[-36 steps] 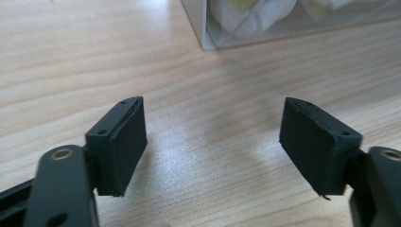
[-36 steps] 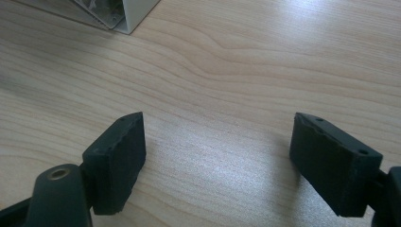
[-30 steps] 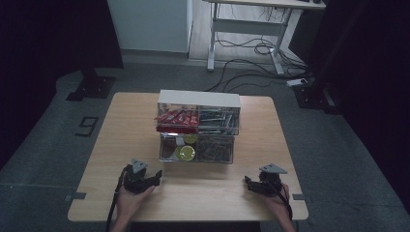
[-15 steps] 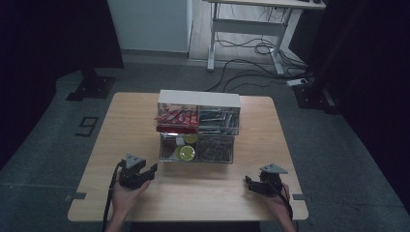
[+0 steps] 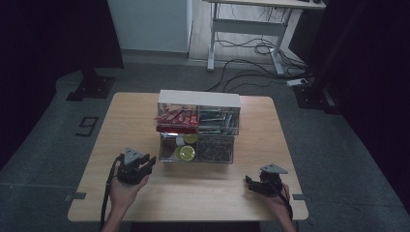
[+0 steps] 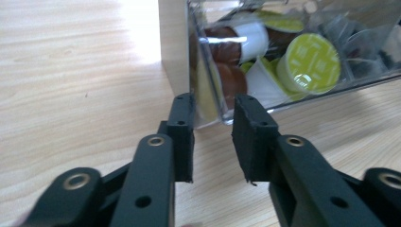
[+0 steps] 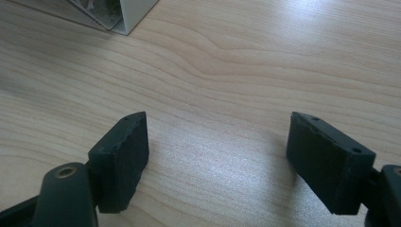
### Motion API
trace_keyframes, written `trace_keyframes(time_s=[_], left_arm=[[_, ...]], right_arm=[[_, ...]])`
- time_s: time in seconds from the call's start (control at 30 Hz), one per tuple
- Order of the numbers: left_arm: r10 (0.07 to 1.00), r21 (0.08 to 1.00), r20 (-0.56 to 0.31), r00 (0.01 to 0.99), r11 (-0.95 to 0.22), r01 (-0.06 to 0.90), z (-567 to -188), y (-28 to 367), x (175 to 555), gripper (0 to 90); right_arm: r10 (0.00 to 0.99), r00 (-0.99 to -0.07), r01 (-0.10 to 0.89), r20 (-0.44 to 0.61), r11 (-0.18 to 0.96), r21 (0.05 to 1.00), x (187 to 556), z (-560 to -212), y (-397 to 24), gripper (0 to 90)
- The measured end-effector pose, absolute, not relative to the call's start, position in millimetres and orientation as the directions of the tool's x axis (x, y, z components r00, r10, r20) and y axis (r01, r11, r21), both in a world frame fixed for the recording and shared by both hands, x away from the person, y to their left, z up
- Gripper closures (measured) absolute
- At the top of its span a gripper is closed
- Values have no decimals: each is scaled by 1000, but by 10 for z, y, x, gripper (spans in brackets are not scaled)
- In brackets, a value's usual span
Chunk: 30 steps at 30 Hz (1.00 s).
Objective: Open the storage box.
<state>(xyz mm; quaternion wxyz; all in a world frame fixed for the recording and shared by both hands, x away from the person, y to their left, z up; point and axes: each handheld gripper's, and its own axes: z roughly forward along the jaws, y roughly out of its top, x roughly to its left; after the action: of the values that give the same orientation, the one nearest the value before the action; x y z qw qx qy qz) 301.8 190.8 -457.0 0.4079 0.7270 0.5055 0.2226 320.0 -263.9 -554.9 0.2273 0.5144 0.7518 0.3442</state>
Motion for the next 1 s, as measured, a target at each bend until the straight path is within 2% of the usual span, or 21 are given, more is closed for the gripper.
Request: trace_keyframes(time_s=[0.23, 0.47, 1.0], left_arm=[[902, 827, -102, 419, -157, 539, -4395, 1873, 3014, 807], [885, 847, -126, 449, -140, 513, -4144, 1847, 3030, 866], [861, 864, -127, 492, -148, 482, -3978, 1681, 3096, 896]], right_arm=[[930, -367, 617, 12, 233, 752, 3200, -5549, -2639, 225], [931, -365, 617, 13, 232, 752, 3200, -5549, -2640, 226], [931, -364, 618, 13, 231, 752, 3200, -5548, -2641, 227]])
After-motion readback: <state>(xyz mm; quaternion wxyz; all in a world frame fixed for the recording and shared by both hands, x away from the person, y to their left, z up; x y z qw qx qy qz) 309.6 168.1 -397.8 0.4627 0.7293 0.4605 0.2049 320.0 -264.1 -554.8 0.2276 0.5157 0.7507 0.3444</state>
